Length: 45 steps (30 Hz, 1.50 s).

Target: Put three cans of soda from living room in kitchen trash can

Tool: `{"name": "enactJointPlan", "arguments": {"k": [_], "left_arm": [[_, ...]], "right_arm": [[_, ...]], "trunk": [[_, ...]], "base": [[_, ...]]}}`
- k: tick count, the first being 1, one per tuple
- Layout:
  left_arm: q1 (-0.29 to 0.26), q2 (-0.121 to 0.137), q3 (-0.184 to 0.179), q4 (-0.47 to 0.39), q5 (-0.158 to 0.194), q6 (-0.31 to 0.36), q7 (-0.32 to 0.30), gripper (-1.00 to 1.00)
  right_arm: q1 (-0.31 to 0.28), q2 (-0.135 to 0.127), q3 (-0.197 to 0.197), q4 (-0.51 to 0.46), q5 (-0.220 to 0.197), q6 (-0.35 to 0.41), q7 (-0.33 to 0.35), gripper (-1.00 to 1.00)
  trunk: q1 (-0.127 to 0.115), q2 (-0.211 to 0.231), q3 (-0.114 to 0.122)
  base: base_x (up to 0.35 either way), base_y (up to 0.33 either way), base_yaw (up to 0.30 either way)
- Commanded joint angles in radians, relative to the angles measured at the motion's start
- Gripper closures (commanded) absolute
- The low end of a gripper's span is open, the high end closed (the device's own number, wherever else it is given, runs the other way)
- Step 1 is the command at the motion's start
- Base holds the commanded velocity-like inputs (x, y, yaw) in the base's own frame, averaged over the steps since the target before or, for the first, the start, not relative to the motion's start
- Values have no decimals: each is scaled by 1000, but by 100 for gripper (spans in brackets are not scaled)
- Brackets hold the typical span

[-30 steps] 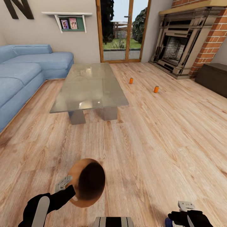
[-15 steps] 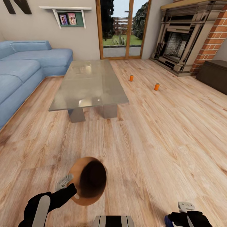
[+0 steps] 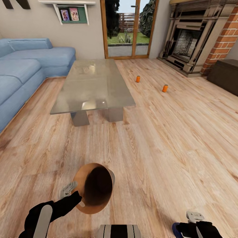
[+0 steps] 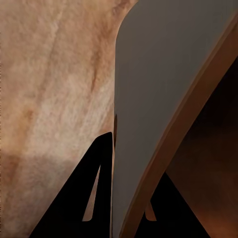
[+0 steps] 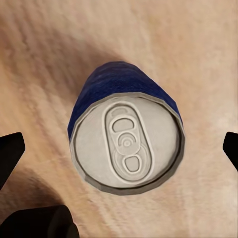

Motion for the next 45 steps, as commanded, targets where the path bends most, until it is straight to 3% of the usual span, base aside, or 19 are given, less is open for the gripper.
{"name": "enactJointPlan", "arguments": {"k": [1, 45], "left_arm": [[0, 0, -1, -1, 33, -2, 4, 100], [0, 0, -1, -1, 34, -3, 2, 100]], "right_arm": [[0, 0, 0, 0, 0, 0, 0, -100], [-17, -1, 4, -2, 1, 0, 0, -100]], "trunk": [[0, 0, -2], [0, 0, -73]], "base": [[0, 0, 0], [0, 0, 0]]}}
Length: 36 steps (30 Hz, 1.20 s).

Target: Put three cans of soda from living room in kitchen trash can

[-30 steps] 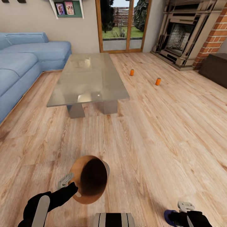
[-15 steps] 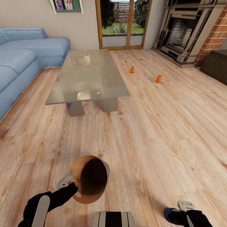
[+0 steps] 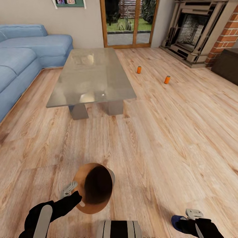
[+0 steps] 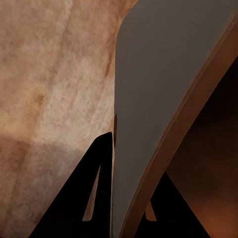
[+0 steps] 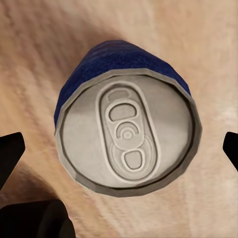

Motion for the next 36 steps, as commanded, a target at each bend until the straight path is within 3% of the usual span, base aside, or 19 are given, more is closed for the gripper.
{"name": "enactJointPlan", "arguments": {"k": [1, 20, 31, 36], "left_arm": [[0, 0, -1, -1, 33, -2, 4, 100], [0, 0, -2, -1, 32, -2, 4, 100], [0, 0, -2, -1, 32, -2, 4, 100], [0, 0, -2, -1, 32, -2, 4, 100]], "right_arm": [[0, 0, 0, 0, 0, 0, 0, -100], [-1, -1, 1, -4, -1, -1, 0, -100], [-1, -2, 0, -9, -3, -3, 0, -100], [-1, -2, 0, -9, -4, -39, 0, -100]], "trunk": [[0, 0, -2], [0, 0, -31], [0, 0, -34], [0, 0, -34]], "base": [[0, 0, 0], [0, 0, 0], [0, 0, 0], [0, 0, 0]]}}
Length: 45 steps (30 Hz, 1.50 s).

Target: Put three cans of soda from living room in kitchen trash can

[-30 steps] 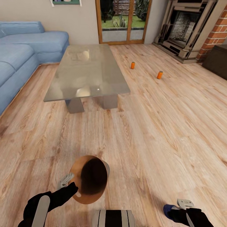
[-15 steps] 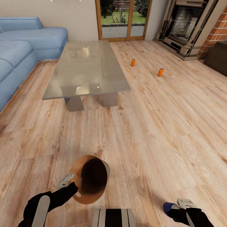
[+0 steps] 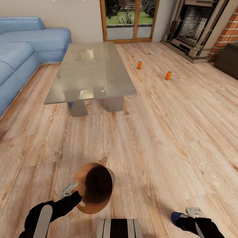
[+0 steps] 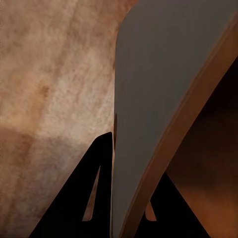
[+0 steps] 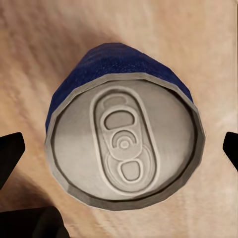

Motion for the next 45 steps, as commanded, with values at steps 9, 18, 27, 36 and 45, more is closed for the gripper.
{"name": "enactJointPlan", "arguments": {"k": [9, 18, 27, 36, 45], "left_arm": [[0, 0, -2, -1, 32, -2, 4, 100], [0, 0, -2, -1, 32, -3, 4, 100], [0, 0, -3, -1, 32, -2, 4, 100], [0, 0, -3, -1, 32, -2, 4, 100], [0, 0, -3, -1, 32, -2, 4, 100]], "right_arm": [[0, 1, 0, 0, 1, -30, 0, 100], [0, -7, 0, 0, 1, -32, 0, 100], [0, -10, 0, 0, 1, -31, 1, 100], [0, -11, 1, 0, 0, -30, 2, 100], [1, -11, 0, 0, -1, -30, 3, 100]], "trunk": [[0, 0, 0], [0, 0, 0], [0, 0, 0], [0, 0, 0], [0, 0, 0]], "base": [[0, 0, 0], [0, 0, 0], [0, 0, 0], [0, 0, 0], [0, 0, 0]]}}
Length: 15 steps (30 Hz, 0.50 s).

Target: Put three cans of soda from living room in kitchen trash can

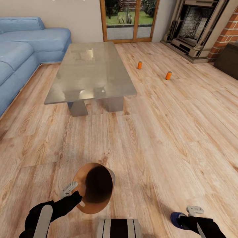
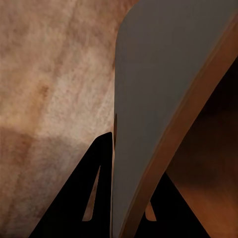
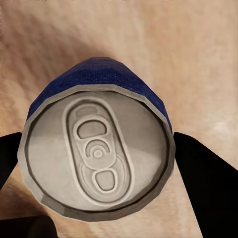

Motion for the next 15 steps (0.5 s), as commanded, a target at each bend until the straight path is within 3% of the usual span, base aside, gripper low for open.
{"name": "enactJointPlan", "arguments": {"k": [1, 6, 10, 13, 15], "left_arm": [[0, 0, -1, -1, 32, -1, 4, 100], [0, 0, -2, -1, 32, -2, 4, 100], [-3, 0, -7, -2, 32, -2, 3, 100], [-7, 0, -20, -4, 32, -1, 3, 100], [-9, 0, -32, -4, 32, 0, 2, 100]], "right_arm": [[0, 0, 0, -1, -1, 0, 1, 100], [9, -3, -1, -33, -3, 6, 14, 100], [17, -9, -8, -205, -10, 66, 79, 100], [68, -26, -28, -374, -13, 156, 175, 100], [129, -44, -62, -495, -16, 215, 280, 100]], "trunk": [[0, 0, 0], [0, 0, 0], [0, 0, 0], [0, 0, 0], [0, 0, 0]], "base": [[0, 0, 0], [0, 0, 0], [0, 0, 0], [0, 0, 0], [0, 0, 0]]}}
